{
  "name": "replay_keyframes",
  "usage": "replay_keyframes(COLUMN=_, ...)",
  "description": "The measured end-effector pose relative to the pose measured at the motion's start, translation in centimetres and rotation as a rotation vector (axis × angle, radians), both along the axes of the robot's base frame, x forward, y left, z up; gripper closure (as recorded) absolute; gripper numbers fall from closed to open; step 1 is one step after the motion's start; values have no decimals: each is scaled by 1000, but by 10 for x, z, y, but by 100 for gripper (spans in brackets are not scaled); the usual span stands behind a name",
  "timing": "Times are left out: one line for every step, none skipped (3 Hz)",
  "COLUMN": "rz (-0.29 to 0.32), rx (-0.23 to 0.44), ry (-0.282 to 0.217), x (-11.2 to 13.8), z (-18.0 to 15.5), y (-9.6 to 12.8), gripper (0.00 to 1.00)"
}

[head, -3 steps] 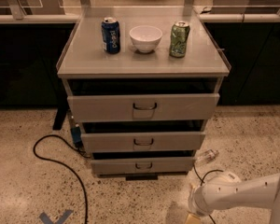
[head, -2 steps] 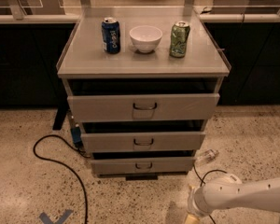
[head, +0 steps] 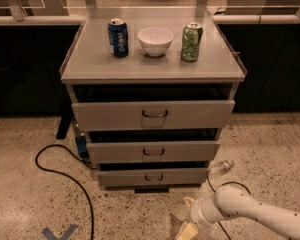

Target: Open bottom drawer

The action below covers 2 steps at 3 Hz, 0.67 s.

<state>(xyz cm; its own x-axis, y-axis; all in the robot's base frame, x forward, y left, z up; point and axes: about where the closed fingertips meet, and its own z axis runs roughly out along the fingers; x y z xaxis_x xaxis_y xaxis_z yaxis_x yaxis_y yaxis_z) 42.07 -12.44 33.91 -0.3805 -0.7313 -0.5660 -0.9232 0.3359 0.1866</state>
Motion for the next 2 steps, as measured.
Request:
replay_keyframes(rz=78, rx=25, ry=-58, x=24, z=13, y=6, gripper=0)
replay_keyframes(rz=79, rx=23, ry=-57, x=24, z=13, y=5, gripper=0)
